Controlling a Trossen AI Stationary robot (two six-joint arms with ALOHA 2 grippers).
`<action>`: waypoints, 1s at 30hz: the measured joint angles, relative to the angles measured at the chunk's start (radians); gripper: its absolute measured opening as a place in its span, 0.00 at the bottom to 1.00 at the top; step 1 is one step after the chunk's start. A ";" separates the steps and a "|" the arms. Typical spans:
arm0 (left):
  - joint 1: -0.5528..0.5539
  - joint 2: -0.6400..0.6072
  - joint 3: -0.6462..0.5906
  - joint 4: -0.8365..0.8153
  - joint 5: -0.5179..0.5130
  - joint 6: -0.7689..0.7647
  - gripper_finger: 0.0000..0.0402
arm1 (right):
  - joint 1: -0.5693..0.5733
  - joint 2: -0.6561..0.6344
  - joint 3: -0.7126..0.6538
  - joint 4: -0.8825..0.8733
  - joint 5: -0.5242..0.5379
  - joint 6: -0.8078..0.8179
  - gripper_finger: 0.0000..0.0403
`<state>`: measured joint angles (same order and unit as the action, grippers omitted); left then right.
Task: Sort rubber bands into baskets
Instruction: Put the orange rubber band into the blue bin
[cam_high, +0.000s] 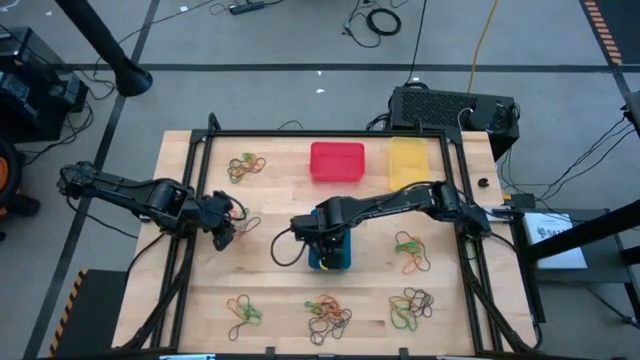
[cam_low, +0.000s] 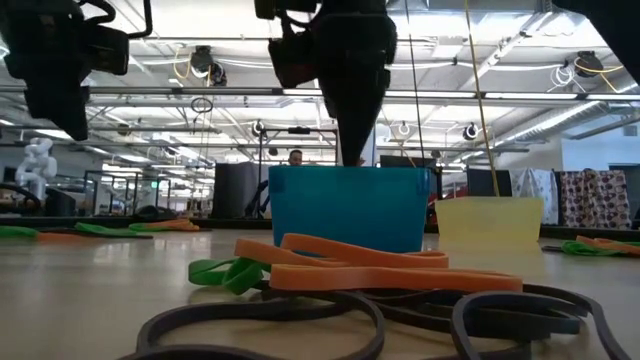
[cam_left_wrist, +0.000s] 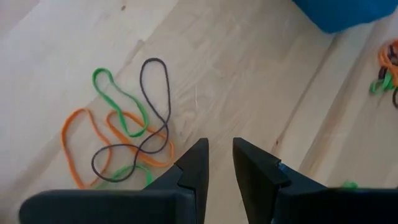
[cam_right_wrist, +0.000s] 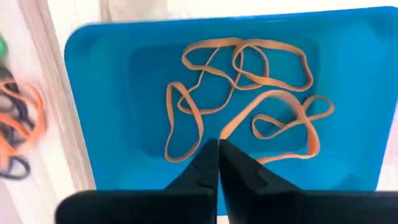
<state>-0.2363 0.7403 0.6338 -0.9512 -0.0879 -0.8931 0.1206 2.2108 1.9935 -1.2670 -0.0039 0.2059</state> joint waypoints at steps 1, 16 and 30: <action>0.000 0.000 0.000 0.000 -0.003 -0.017 0.20 | -0.002 0.000 -0.001 -0.004 -0.002 -0.023 0.03; 0.000 0.004 0.000 0.008 -0.055 -0.361 0.20 | -0.053 -0.048 -0.002 -0.168 -0.106 -0.314 0.37; -0.002 0.083 0.002 0.188 -0.234 -0.328 0.20 | -0.088 -0.485 -0.401 -0.041 -0.104 -0.089 0.40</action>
<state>-0.2382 0.8232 0.6356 -0.7631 -0.3223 -1.2208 0.0328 1.7262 1.5928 -1.3083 -0.1077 0.1170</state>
